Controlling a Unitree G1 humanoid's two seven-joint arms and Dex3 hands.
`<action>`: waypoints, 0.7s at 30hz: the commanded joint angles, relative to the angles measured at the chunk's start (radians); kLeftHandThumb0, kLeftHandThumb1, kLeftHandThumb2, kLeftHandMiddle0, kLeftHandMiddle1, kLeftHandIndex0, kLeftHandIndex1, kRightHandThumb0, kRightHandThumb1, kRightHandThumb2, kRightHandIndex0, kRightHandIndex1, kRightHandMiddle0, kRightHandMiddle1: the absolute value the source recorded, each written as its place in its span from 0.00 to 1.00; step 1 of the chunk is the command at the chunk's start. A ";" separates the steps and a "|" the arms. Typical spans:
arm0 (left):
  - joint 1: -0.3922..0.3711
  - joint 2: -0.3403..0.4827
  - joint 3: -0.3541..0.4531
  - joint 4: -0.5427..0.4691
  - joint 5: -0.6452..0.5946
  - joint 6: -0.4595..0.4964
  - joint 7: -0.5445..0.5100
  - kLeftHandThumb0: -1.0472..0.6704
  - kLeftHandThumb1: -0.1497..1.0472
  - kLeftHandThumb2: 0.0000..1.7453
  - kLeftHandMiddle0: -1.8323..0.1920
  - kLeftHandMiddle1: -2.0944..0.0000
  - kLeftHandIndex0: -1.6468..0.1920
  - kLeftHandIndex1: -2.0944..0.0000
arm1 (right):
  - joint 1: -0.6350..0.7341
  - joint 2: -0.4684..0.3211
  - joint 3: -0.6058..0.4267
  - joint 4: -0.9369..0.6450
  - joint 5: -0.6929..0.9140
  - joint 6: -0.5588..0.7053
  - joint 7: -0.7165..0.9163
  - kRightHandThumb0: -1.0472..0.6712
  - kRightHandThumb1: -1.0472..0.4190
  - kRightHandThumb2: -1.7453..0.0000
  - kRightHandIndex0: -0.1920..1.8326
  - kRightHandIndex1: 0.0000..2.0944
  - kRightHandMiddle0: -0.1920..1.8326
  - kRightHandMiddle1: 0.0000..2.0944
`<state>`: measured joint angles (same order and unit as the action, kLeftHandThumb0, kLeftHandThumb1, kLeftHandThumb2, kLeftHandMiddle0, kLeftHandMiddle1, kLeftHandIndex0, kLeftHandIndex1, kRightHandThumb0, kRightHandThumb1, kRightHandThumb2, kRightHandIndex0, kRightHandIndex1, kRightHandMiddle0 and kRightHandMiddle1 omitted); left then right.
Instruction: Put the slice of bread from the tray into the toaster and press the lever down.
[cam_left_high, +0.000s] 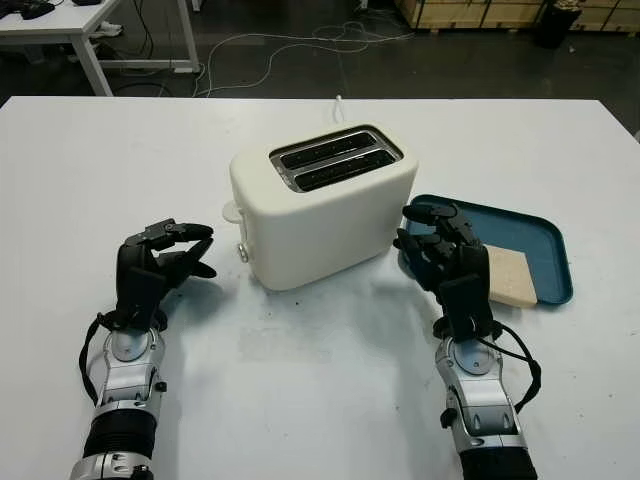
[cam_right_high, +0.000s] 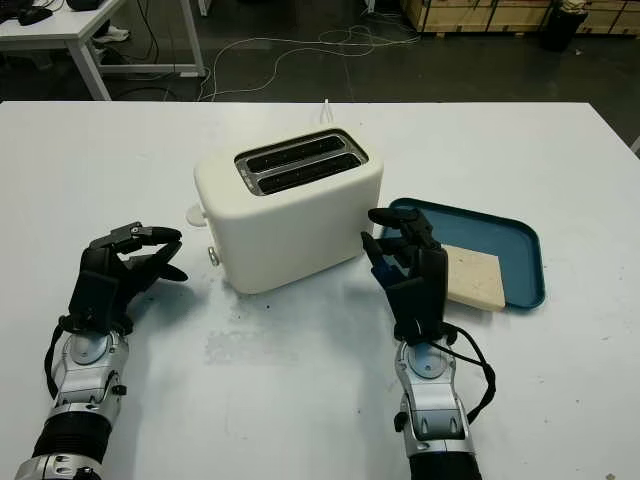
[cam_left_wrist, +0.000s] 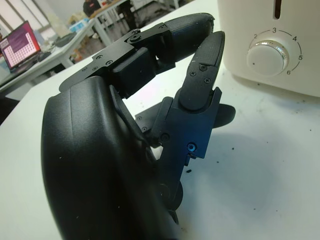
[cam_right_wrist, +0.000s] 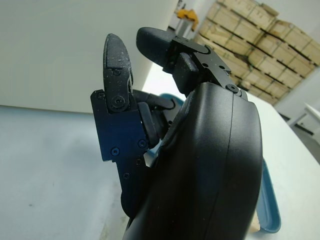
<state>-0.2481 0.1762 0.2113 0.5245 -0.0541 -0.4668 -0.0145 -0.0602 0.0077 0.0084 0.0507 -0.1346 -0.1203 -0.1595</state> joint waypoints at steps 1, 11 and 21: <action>-0.010 -0.003 0.003 -0.006 -0.014 -0.014 -0.004 0.00 0.88 0.00 0.15 0.73 0.17 0.73 | -0.001 0.000 -0.001 0.004 0.001 -0.023 0.001 0.33 0.09 0.87 0.39 0.55 0.32 0.50; -0.013 -0.002 0.002 0.003 -0.023 -0.022 -0.007 0.00 0.88 0.00 0.15 0.74 0.16 0.74 | 0.002 -0.002 0.003 0.003 -0.003 -0.019 0.002 0.33 0.09 0.87 0.39 0.55 0.32 0.50; -0.013 0.002 0.003 0.006 -0.021 -0.025 -0.005 0.00 0.88 0.00 0.14 0.74 0.16 0.75 | 0.063 -0.099 0.014 -0.027 -0.150 -0.253 -0.034 0.31 0.12 0.97 0.41 0.50 0.33 0.43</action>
<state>-0.2502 0.1756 0.2128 0.5264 -0.0753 -0.4774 -0.0212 -0.0177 -0.0607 0.0270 0.0393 -0.2417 -0.3142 -0.1649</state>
